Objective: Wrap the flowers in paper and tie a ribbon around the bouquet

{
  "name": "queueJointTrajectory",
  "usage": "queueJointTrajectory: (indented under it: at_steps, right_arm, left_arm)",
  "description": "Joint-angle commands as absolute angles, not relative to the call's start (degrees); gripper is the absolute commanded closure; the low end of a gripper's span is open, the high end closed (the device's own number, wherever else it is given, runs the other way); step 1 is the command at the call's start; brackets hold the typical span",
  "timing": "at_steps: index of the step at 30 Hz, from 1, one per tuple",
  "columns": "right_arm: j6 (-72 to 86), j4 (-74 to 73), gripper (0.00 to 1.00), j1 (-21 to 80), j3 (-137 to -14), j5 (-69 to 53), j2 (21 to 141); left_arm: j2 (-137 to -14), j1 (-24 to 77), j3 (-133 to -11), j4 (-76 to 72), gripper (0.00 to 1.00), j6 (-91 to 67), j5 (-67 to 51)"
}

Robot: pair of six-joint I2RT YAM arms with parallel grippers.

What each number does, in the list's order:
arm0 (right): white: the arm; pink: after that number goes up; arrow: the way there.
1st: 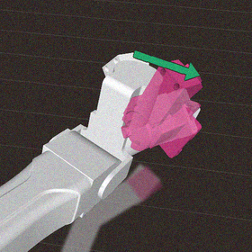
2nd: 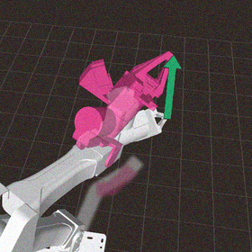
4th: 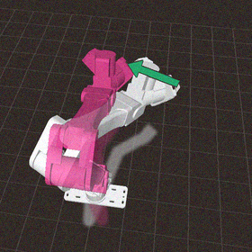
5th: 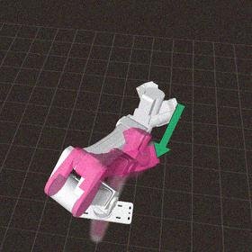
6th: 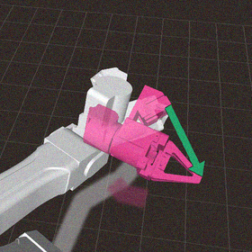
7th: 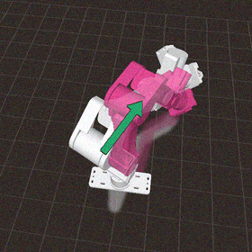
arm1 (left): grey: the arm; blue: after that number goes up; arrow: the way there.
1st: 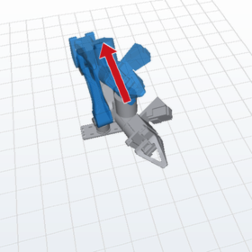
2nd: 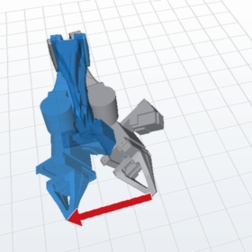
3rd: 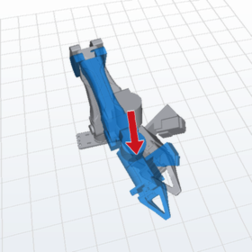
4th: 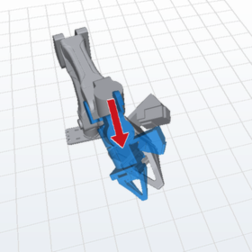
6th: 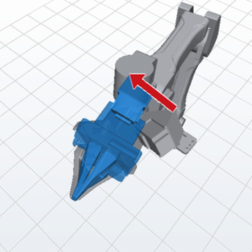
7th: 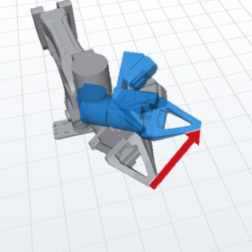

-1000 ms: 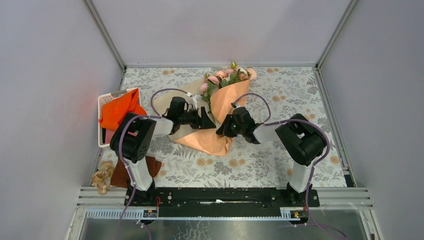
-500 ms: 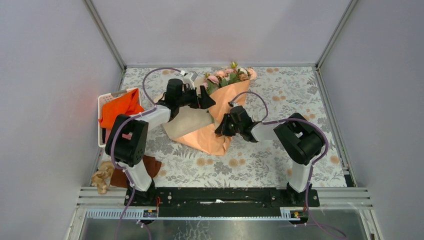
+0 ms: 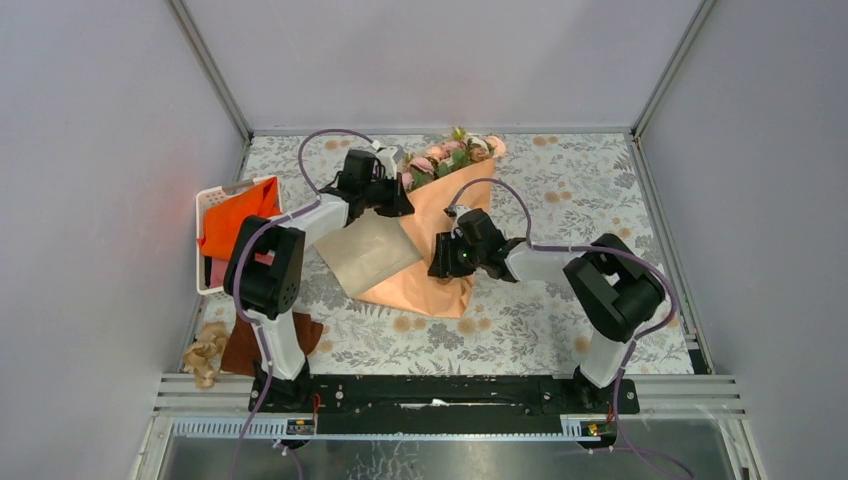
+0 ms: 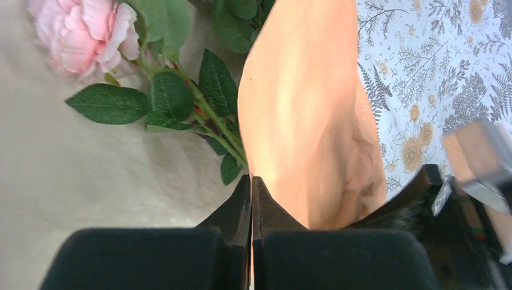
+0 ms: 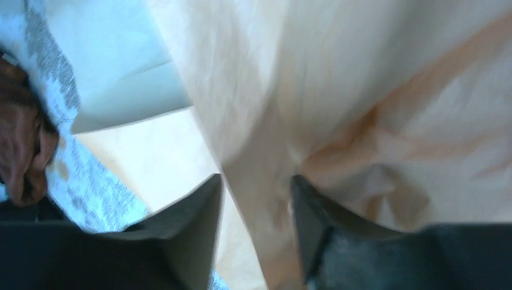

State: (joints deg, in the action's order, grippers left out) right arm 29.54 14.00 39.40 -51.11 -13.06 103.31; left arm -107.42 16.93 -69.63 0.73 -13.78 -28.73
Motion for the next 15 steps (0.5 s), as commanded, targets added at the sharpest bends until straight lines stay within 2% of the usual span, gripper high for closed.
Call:
queueJointTrajectory:
  at_steps: [1,5,8,11,15]
  right_arm:
    - [16.35,4.94,0.39,40.05,-49.72,-18.43,94.11]
    - [11.4,-1.35,0.24,40.05,-47.2,-19.38,88.61]
    - [10.41,-4.82,0.22,40.0,-45.18,-17.12,84.54]
    - [11.11,-5.44,0.26,40.05,-43.45,-15.86,79.06]
    - [14.34,-4.34,0.45,40.76,-43.0,-14.22,74.83]
  left_arm:
    - [-104.59,12.97,-68.56,3.4,1.0,-9.44,-27.53]
    - [-109.08,10.18,-68.5,7.15,1.0,-9.85,-29.53]
    - [-111.17,8.81,-67.05,6.93,1.0,-10.63,-30.25]
    - [-112.91,8.29,-66.22,6.09,1.0,-11.46,-30.45]
    - [-113.82,8.17,-65.6,4.46,1.0,-13.65,-31.28]
